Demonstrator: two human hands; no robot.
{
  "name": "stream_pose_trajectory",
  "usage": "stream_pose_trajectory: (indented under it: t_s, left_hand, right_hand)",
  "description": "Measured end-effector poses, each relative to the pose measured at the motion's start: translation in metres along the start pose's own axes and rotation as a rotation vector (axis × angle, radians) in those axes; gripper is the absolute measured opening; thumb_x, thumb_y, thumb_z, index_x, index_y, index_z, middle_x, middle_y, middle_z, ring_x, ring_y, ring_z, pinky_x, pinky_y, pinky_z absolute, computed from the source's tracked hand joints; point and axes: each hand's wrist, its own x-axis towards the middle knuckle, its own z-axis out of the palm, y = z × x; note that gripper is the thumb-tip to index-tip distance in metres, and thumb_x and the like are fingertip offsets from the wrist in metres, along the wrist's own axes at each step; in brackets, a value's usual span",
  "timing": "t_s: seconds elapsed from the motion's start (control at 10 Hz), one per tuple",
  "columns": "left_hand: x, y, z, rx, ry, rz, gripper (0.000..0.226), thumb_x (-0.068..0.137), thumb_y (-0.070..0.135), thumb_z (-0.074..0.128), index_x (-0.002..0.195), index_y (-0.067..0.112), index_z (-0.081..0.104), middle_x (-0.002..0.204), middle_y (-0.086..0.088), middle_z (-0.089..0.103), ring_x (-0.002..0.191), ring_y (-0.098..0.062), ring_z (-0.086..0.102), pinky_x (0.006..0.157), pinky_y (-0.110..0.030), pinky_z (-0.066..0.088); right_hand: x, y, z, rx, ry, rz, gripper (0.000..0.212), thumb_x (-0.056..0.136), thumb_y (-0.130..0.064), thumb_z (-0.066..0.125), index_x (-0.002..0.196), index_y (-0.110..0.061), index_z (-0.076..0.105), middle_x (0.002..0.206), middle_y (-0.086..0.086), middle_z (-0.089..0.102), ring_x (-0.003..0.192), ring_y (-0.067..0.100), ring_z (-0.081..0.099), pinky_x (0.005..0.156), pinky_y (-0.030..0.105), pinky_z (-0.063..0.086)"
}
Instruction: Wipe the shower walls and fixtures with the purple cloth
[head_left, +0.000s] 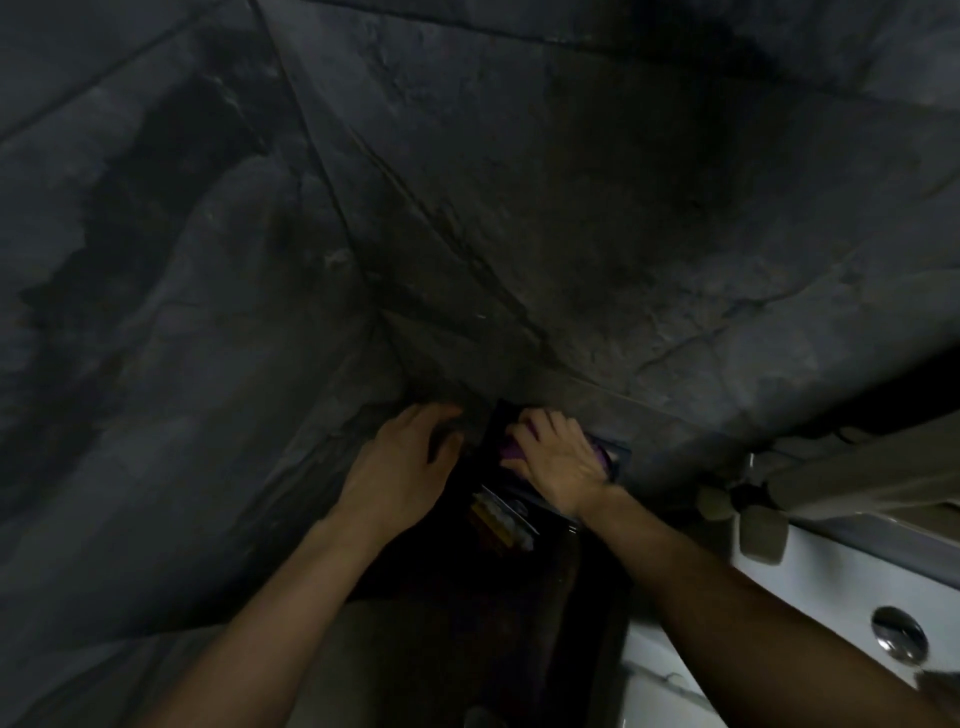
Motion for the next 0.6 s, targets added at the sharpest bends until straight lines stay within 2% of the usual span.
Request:
stream_pose_trajectory:
  t_s: [0.1, 0.2, 0.3, 0.4, 0.5, 0.6]
  left_hand:
    - [-0.004, -0.008, -0.003, 0.033, -0.005, -0.004, 0.037, 0.099, 0.04, 0.046, 0.135, 0.032, 0.051, 0.137, 0.006, 0.054, 0.124, -0.015, 0.051, 0.106, -0.039, 0.042]
    - [-0.013, -0.007, -0.014, 0.039, 0.001, -0.012, 0.037, 0.099, 0.041, 0.046, 0.135, 0.033, 0.05, 0.139, 0.006, 0.053, 0.127, -0.016, 0.05, 0.107, -0.041, 0.041]
    - [-0.023, 0.001, -0.031, 0.059, 0.014, -0.01, 0.037, 0.1, 0.04, 0.045, 0.136, 0.033, 0.048, 0.139, 0.006, 0.052, 0.127, -0.016, 0.049, 0.107, -0.041, 0.041]
    - [-0.034, 0.009, -0.048, 0.078, 0.043, 0.031, 0.037, 0.1, 0.04, 0.044, 0.136, 0.033, 0.047, 0.141, 0.007, 0.051, 0.127, -0.015, 0.049, 0.108, -0.041, 0.041]
    - [-0.051, 0.015, -0.07, 0.074, 0.076, 0.059, 0.035, 0.1, 0.039, 0.045, 0.134, 0.032, 0.049, 0.138, 0.007, 0.054, 0.123, -0.013, 0.051, 0.104, -0.042, 0.043]
    - [-0.073, 0.027, -0.092, 0.095, 0.128, 0.1, 0.036, 0.099, 0.037, 0.046, 0.133, 0.027, 0.052, 0.134, 0.005, 0.057, 0.121, -0.015, 0.054, 0.101, -0.042, 0.046]
  right_hand:
    - [0.002, 0.002, 0.002, -0.036, -0.055, -0.027, 0.053, 0.089, -0.054, 0.035, 0.122, -0.019, 0.058, 0.123, 0.007, 0.056, 0.102, 0.028, 0.05, 0.082, 0.036, 0.036]
    - [0.003, 0.001, -0.007, -0.006, -0.118, -0.037, 0.066, 0.086, -0.061, 0.03, 0.132, -0.019, 0.052, 0.135, 0.009, 0.049, 0.115, 0.031, 0.05, 0.092, 0.039, 0.041]
    - [-0.002, -0.004, -0.025, 0.039, -0.138, -0.049, 0.084, 0.081, -0.071, 0.021, 0.146, -0.02, 0.038, 0.15, 0.007, 0.034, 0.133, 0.029, 0.034, 0.109, 0.039, 0.029]
    - [-0.009, -0.017, -0.053, 0.072, -0.109, -0.041, 0.072, 0.091, -0.066, 0.034, 0.147, -0.02, 0.037, 0.151, 0.005, 0.033, 0.136, 0.027, 0.03, 0.113, 0.037, 0.024]
    - [-0.016, -0.032, -0.082, 0.118, -0.04, -0.04, 0.057, 0.095, -0.056, 0.044, 0.14, -0.021, 0.044, 0.141, 0.004, 0.043, 0.129, 0.025, 0.037, 0.106, 0.034, 0.029]
    - [-0.025, -0.059, -0.123, 0.178, 0.058, -0.043, 0.042, 0.096, -0.054, 0.045, 0.125, -0.025, 0.053, 0.122, 0.001, 0.054, 0.114, 0.023, 0.047, 0.092, 0.032, 0.034]
